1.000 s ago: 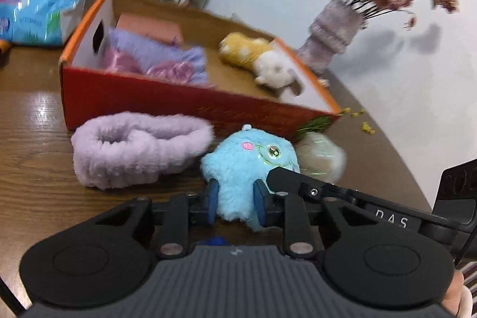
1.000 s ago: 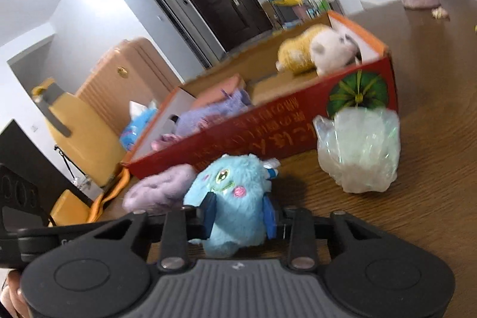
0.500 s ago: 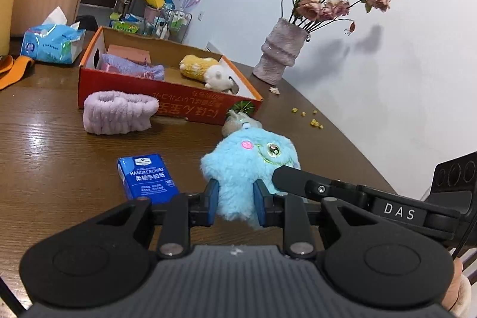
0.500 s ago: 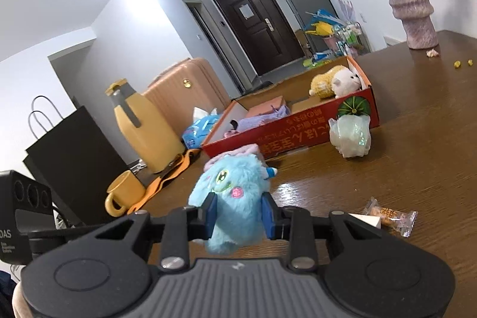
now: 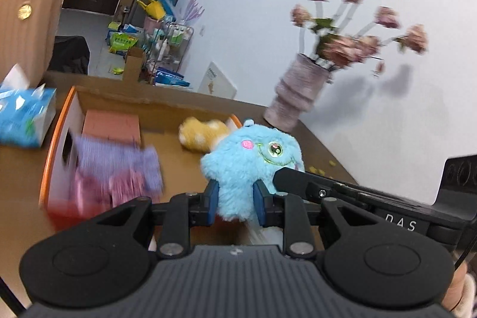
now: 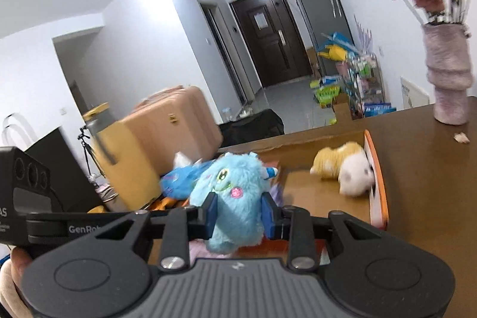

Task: Organize soft objects
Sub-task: 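Lift the plush monster with both tools and carry it into the box, then open both tools to release the monster inside the box, then withdraw both tools from the box toward the blue tissue packet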

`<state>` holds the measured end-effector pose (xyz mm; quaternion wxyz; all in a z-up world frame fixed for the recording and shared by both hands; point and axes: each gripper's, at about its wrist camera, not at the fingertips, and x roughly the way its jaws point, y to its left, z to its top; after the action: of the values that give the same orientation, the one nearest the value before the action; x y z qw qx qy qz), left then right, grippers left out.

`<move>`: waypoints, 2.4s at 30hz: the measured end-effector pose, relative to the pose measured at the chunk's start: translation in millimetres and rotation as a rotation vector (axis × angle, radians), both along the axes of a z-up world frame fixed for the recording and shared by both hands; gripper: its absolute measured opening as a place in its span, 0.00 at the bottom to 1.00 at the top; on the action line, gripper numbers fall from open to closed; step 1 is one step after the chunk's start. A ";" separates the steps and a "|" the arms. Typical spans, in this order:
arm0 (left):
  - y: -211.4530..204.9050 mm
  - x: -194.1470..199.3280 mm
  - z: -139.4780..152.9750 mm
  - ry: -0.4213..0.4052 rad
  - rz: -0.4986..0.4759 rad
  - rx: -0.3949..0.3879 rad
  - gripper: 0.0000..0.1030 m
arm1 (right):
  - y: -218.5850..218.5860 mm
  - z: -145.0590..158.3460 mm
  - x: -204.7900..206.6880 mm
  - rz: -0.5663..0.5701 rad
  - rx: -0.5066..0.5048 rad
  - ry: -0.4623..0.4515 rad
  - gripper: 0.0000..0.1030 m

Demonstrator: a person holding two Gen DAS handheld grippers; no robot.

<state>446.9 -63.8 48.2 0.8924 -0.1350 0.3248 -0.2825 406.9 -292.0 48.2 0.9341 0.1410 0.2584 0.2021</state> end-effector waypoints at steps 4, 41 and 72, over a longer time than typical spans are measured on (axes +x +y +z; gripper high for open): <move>-5.3 92.5 -19.3 0.089 0.042 0.023 0.24 | 3.4 -10.5 105.6 0.015 -0.047 0.109 0.29; 81.3 -30.9 87.9 -0.348 0.407 0.382 0.85 | -41.2 84.0 4.3 -0.224 -0.335 -0.141 0.92; 85.3 -357.1 -48.4 -0.462 0.373 0.357 1.00 | 18.6 -59.7 -353.3 -0.261 -0.210 -0.312 0.97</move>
<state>89.8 21.5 -0.2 0.9882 0.0336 0.1283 -0.0766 53.6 -273.3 -11.5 0.9905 0.0425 0.1099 0.0707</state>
